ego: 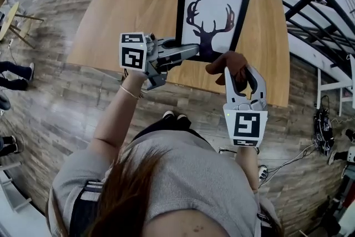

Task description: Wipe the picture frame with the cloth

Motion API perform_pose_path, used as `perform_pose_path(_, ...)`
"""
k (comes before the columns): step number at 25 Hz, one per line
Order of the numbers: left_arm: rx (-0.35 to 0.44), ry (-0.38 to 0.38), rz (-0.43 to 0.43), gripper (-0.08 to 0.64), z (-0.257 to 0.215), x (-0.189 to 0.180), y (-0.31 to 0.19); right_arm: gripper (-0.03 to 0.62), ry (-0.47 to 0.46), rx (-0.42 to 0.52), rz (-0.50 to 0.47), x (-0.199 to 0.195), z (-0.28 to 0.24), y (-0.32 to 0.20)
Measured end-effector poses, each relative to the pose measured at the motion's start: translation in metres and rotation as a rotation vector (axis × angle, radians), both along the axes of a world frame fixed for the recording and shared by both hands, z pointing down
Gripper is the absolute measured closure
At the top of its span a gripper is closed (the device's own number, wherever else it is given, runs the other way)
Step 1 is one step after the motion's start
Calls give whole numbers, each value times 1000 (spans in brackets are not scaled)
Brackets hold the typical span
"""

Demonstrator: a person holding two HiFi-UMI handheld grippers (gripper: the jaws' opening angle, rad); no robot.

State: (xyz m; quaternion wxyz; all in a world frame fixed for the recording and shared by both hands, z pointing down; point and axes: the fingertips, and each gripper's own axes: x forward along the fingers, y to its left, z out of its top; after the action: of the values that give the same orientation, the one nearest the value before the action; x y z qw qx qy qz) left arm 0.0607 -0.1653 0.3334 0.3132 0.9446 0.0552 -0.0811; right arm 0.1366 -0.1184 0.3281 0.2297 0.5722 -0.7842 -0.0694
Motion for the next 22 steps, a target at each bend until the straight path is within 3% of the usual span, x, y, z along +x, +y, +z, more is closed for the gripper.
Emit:
perform_pose_path(4,-152,-72,35,543,65,-12,24,459,-152,16,-8,6,-1,11)
perform_pose_path(10,-455,-78,48,543,148,-23,65,459,-216,83,3,5,-5,3)
perform_pose_path(17,-679,-112,54,543,208,-29,80,459,-234,12,1,0,30,-9)
perform_pose_path(22,-769,-168,71,543,237,-25,82,459,-271,-13,1,3,40,-25)
